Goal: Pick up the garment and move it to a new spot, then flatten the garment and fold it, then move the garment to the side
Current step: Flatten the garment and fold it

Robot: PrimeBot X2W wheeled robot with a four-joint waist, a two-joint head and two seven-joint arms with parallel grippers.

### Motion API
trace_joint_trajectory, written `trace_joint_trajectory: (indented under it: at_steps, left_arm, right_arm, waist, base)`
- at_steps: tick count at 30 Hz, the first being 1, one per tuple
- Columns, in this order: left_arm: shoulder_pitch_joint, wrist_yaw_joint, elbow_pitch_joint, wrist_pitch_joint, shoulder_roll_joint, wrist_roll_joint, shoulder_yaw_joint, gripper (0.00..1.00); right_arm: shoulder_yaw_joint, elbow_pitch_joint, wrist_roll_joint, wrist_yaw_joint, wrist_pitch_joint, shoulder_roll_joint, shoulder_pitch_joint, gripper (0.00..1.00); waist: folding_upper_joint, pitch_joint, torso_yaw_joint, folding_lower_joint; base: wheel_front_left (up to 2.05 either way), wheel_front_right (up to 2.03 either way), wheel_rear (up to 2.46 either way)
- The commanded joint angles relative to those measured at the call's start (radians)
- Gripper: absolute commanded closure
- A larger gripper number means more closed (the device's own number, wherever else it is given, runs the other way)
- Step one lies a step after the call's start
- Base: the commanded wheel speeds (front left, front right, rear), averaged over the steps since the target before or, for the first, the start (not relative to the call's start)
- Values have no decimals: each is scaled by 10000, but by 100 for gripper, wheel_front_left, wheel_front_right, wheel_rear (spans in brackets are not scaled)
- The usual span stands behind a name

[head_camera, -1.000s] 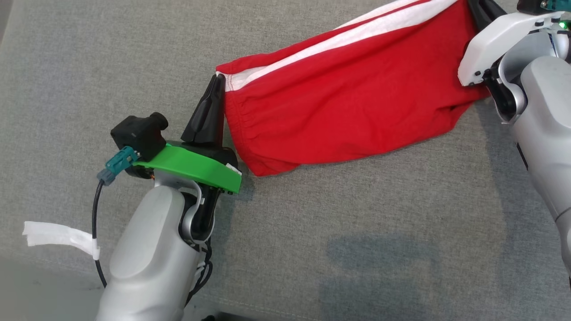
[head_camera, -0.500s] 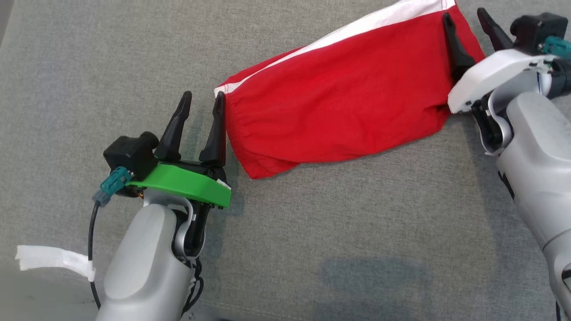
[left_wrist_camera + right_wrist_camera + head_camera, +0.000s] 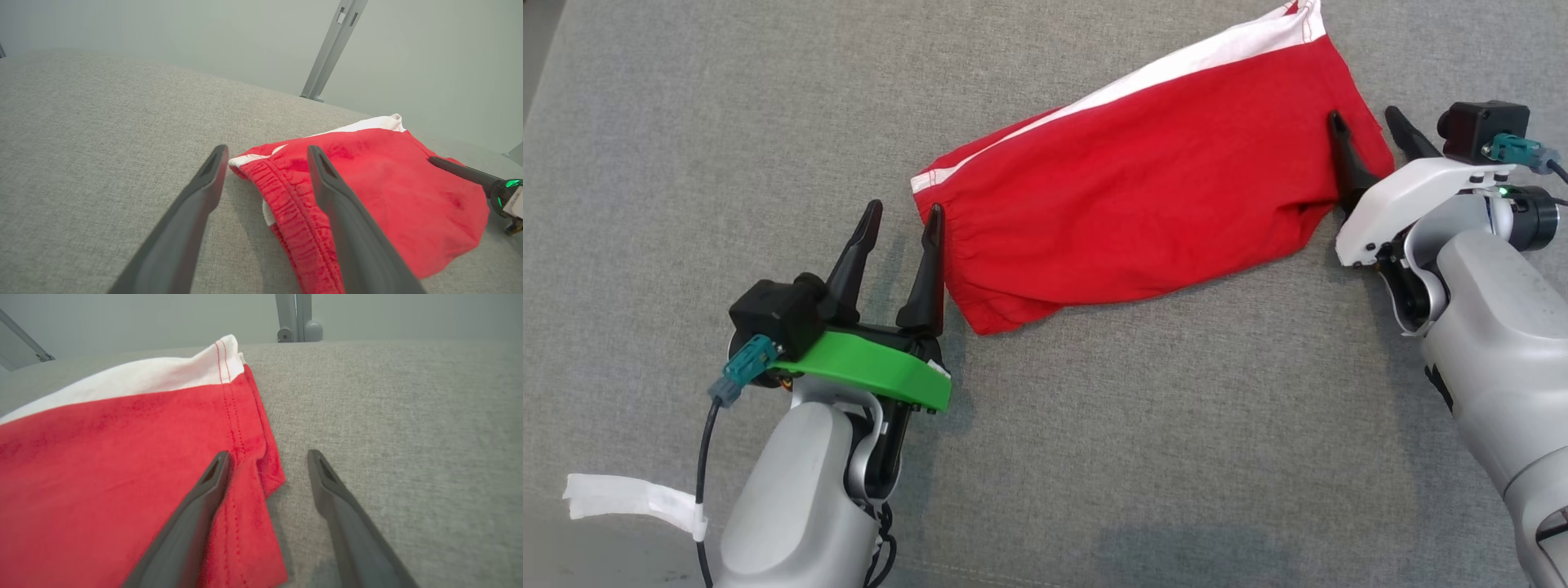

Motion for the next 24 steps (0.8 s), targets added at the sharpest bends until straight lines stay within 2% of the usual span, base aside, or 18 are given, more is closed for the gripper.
trace_joint_trajectory:
  at_steps: [1, 6, 12, 19, 24]
  left_arm:
    - [100, -17, -4, -22, 25, 88, -23, 0]
    - [335, -51, 95, -20, 28, 265, 153, 0]
    - [942, -82, 294, -22, 30, 333, 228, 0]
    - [1963, -87, 375, -22, 31, 433, 317, 0]
    - [2838, -88, 262, -22, 30, 695, 587, 0]
  right_arm:
    - [74, 203, 66, -7, 124, 141, 281, 100]
    - [-17, 358, 239, -5, -137, 365, 477, 100]
    - [-366, 455, 694, -7, -503, 812, 1210, 100]
    - [-770, 4, 1240, -7, -646, 1193, 2916, 100]
    - [-1209, -602, 1389, -7, -659, 1300, 4184, 100]
  waist:
    - [74, -28, 5, 0]
    - [74, -400, -158, 0]
    - [74, -1424, -627, 0]
    - [74, -2928, -1143, 0]
    - [74, -3483, -1508, 0]
  base:
    - [0, 0, 0]
    - [0, 0, 0]
    - [0, 0, 0]
    - [0, 0, 0]
    - [0, 0, 0]
